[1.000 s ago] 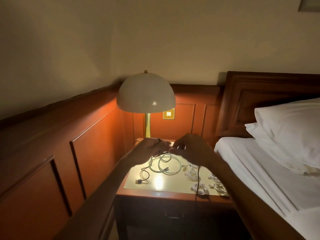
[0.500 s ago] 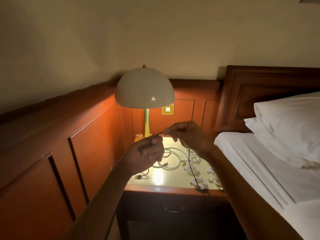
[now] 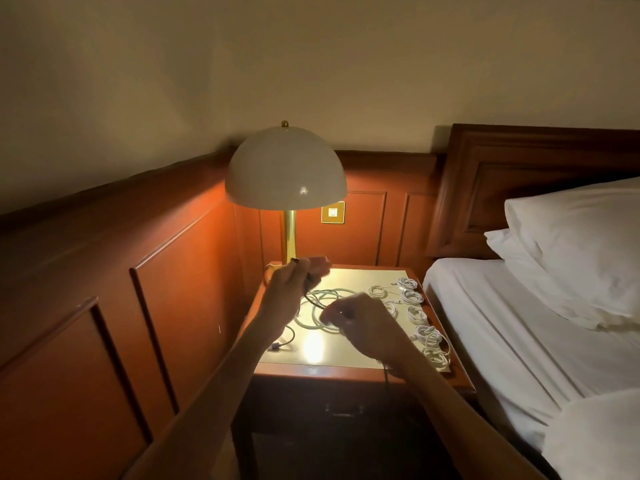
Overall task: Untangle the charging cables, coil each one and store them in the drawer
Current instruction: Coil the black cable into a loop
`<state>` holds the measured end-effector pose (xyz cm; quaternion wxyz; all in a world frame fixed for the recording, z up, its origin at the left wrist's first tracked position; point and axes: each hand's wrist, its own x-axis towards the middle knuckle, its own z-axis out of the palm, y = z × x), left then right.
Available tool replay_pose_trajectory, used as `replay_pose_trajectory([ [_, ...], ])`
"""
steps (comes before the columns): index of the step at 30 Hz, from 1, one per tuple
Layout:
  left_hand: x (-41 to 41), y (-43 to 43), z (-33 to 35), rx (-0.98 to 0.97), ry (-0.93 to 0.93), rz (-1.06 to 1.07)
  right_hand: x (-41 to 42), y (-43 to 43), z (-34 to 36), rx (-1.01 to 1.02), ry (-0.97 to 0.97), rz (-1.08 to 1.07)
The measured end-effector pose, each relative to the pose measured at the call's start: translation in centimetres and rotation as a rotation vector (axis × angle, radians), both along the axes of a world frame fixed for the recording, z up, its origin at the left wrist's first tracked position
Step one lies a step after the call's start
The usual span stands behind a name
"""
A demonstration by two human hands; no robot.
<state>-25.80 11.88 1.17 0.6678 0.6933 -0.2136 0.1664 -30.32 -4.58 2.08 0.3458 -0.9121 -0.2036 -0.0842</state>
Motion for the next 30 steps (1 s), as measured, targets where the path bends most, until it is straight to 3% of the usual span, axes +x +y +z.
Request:
replay_pose_trajectory([
  [3,-0.9,0.4,-1.0,0.441,-0.142,-0.022,0.6,-1.5,3.2,-0.183,-0.035,0.035],
  [5,-0.9,0.7,-1.1,0.481,0.024,-0.176,1.0,-2.1,5.5,-0.262,-0.05,0.084],
  [7,-0.8,1.0,-1.3,0.333,0.182,-0.427,1.7,-2.5,7.2,-0.291,-0.065,0.115],
  [9,-1.1,1.1,-0.8,0.122,0.299,-0.666,2.6,-2.8,8.2,-0.188,-0.037,0.176],
  [14,-1.8,2.2,1.4,-0.202,0.466,-0.989,2.8,-1.8,6.2,0.437,0.162,0.244],
  [16,-2.4,2.2,1.8,-0.326,0.494,-0.967,2.4,-0.6,4.1,0.625,0.248,0.163],
  [19,-3.0,1.2,1.9,-0.488,0.377,-0.753,0.8,0.9,1.3,0.78,0.35,0.042],
  [23,-1.7,0.4,1.8,-0.827,0.35,-0.539,-1.1,2.1,-1.3,0.64,0.382,0.018],
  [25,-0.5,0.6,1.0,-0.715,0.278,-0.351,-1.3,2.0,-1.1,0.439,0.298,0.011],
  [26,-0.2,0.7,0.6,-0.532,0.223,-0.193,-1.2,1.7,-0.8,0.303,0.22,0.004],
  [28,-0.2,1.2,0.1,0.016,0.132,0.195,-1.0,1.1,0.2,0.054,0.063,-0.008],
  [30,-0.4,1.6,-0.2,0.414,0.057,0.328,-0.3,0.3,1.7,-0.069,-0.05,-0.029],
])
